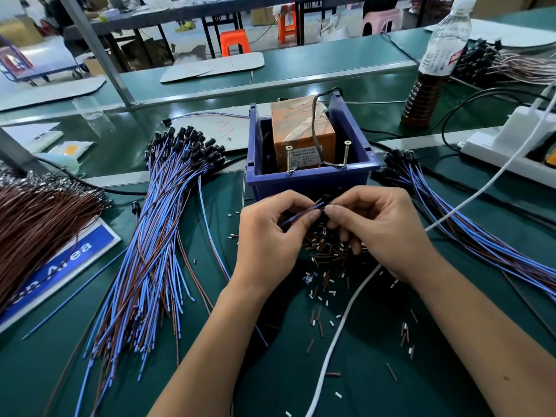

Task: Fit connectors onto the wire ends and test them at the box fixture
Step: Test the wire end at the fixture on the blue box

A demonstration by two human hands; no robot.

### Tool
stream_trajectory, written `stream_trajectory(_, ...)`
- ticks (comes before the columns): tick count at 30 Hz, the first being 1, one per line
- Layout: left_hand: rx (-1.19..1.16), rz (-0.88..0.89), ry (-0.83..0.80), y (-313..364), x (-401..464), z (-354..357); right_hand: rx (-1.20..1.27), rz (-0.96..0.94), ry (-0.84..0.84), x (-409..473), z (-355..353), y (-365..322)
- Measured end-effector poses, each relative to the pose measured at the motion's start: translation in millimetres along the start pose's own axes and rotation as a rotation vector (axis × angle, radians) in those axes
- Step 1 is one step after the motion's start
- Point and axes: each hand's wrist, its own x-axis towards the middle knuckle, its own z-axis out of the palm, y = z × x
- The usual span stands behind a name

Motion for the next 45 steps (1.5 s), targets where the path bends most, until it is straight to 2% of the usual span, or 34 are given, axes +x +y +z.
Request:
stream_trajectory(11, -0.083, 0.123, 0.138, 11, 0, 3, 0.02, -0.233, 0.157, -6, 7, -10)
stream_trajectory(14, -0.126, 0.092, 0.218, 11, 1, -3, 0.161, -0.223, 0.239, -4, -3, -13)
stream_trajectory(17, -0.206, 0.052, 0.275, 15, 1, -6, 0.088, -0.225, 0.226, -5, -2, -14)
stream_trajectory(19, -0.235, 0.035, 0.253, 19, 0, -1, 0.069, -0.207, 0.164, -7, 11, -12)
stream_trajectory(21, -0.259, 0.016, 0.207, 20, -3, 7, 0.149, -0.173, 0.129, -8, 23, -11)
stream_trajectory(26, -0.343, -0.027, 0.186, 23, -6, 18, 0.337, -0.072, 0.157, -8, 27, -12)
stream_trajectory(31, -0.28, -0.005, 0.219, 24, -7, 18, 0.329, -0.097, 0.193, -6, 25, -13)
stream_trajectory(35, -0.173, 0.069, 0.426, 26, -9, 16, 0.231, -0.209, 0.288, -4, 17, -15)
stream_trajectory(38, -0.188, 0.077, 0.594, 27, -5, 12, 0.011, -0.266, 0.461, -3, 14, -13)
stream_trajectory(42, -0.285, -0.105, 0.763, 16, 1, 5, -0.194, -0.284, 0.669, -1, 17, -11)
stream_trajectory(45, -0.329, -0.172, 0.764, 12, 1, 4, -0.326, -0.311, 0.703, 6, 19, -16)
